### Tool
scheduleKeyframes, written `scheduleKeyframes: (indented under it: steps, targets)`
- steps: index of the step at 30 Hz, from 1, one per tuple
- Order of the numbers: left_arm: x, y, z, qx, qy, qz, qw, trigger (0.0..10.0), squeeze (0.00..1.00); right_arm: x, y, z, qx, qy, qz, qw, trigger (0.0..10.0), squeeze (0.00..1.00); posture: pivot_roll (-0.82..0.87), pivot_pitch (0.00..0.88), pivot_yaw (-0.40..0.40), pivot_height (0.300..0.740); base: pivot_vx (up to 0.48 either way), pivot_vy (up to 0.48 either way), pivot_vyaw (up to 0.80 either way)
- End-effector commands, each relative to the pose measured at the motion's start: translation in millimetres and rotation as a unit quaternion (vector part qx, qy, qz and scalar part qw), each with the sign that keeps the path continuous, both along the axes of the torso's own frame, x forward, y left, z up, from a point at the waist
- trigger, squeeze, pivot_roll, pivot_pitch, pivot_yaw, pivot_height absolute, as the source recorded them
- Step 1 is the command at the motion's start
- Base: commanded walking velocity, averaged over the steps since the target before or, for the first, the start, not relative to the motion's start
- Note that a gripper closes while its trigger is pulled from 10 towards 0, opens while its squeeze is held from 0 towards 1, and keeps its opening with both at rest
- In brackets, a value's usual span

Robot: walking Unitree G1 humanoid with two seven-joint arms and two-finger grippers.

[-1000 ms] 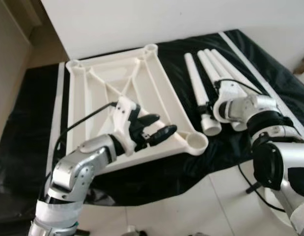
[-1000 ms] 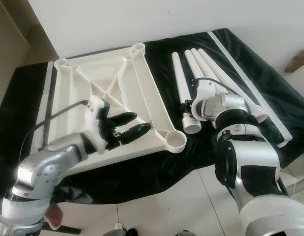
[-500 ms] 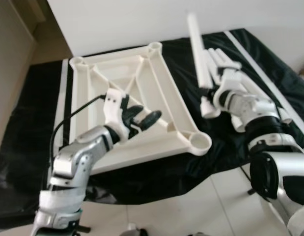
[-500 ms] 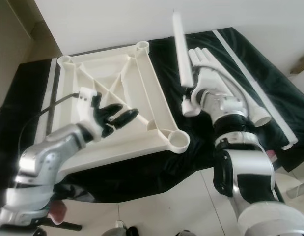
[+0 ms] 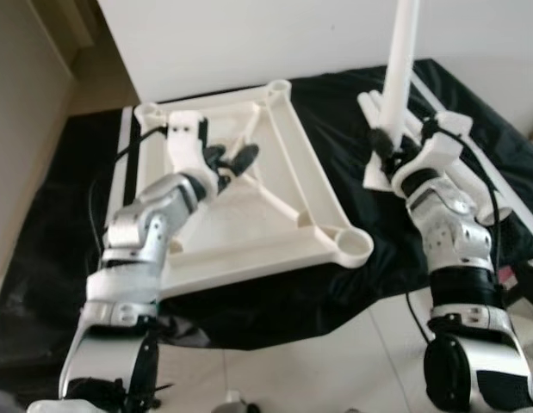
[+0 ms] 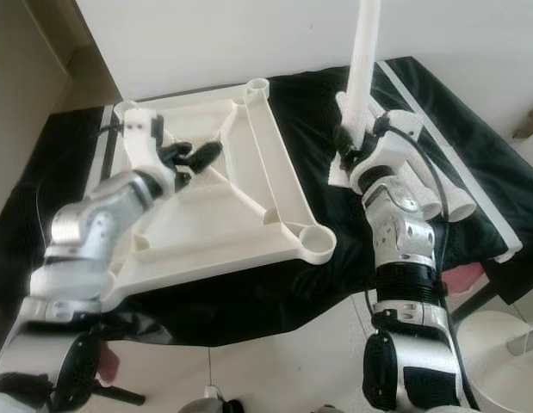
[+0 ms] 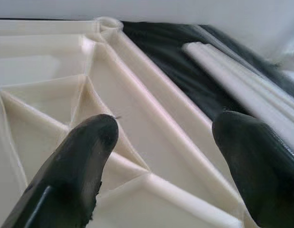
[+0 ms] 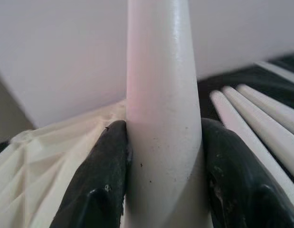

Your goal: Building children table

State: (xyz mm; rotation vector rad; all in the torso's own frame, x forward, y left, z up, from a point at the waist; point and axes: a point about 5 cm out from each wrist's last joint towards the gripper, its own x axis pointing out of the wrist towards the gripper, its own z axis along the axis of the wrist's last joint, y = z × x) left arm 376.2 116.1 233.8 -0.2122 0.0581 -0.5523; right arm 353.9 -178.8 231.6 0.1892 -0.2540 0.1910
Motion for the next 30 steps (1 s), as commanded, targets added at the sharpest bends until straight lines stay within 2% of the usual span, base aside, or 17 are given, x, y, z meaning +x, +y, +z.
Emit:
scheduleKeyframes:
  steps: [1, 6, 9, 11, 19, 21, 26, 30]
  targets:
    - [6.1, -1.4, 5, 0.001, -0.006, 0.007, 1.000, 10.0, 0.00, -6.4, 15.4, 5, -0.019, -0.027, 0.035, 0.999, 10.0, 0.00, -0.02, 0.000, 0.080, 0.740, 0.000, 0.000, 0.00]
    - [13.9, -8.8, 15, -0.005, -0.014, 0.006, 1.000, 10.0, 0.00, -16.0, 28.6, 8, -0.020, -0.052, 0.072, 0.996, 10.0, 0.00, -0.02, 0.000, 0.081, 0.740, 0.000, 0.000, 0.00]
    - [24.1, -27.8, 32, -0.005, -0.029, -0.012, 0.999, 10.0, 0.00, -26.8, 47.0, 8, -0.016, -0.068, 0.124, 0.990, 10.0, 0.00, -0.02, 0.000, 0.075, 0.740, 0.000, 0.000, 0.00]
    - [25.7, -33.0, 36, -0.004, -0.034, -0.018, 0.999, 10.0, 0.00, -28.9, 50.6, 7, -0.013, -0.069, 0.136, 0.988, 10.0, 0.00, -0.02, 0.000, 0.070, 0.740, 0.000, 0.000, 0.00]
    - [30.7, -55.9, 57, -0.001, -0.059, -0.052, 0.997, 10.0, 0.00, -38.8, 71.6, 2, -0.012, -0.071, 0.200, 0.977, 10.0, 0.00, 0.00, 0.000, 0.051, 0.740, 0.000, 0.000, 0.00]
    - [30.7, -55.9, 57, -0.001, -0.059, -0.052, 0.997, 10.0, 0.00, -38.8, 71.6, 2, -0.012, -0.071, 0.200, 0.977, 10.0, 0.00, 0.00, 0.000, 0.051, 0.740, 0.000, 0.000, 0.00]
    - [29.8, -72.8, 77, -0.019, -0.076, -0.088, 0.993, 10.0, 0.00, -43.0, 86.8, -4, -0.012, -0.067, 0.234, 0.970, 10.0, 0.00, 0.00, 0.000, 0.056, 0.740, 0.000, 0.000, 0.00]
    - [28.8, -77.2, 82, -0.026, -0.081, -0.101, 0.991, 10.0, 0.00, -43.2, 88.6, -5, -0.013, -0.066, 0.238, 0.969, 10.0, 0.00, 0.00, 0.000, 0.056, 0.740, 0.000, 0.000, 0.00]
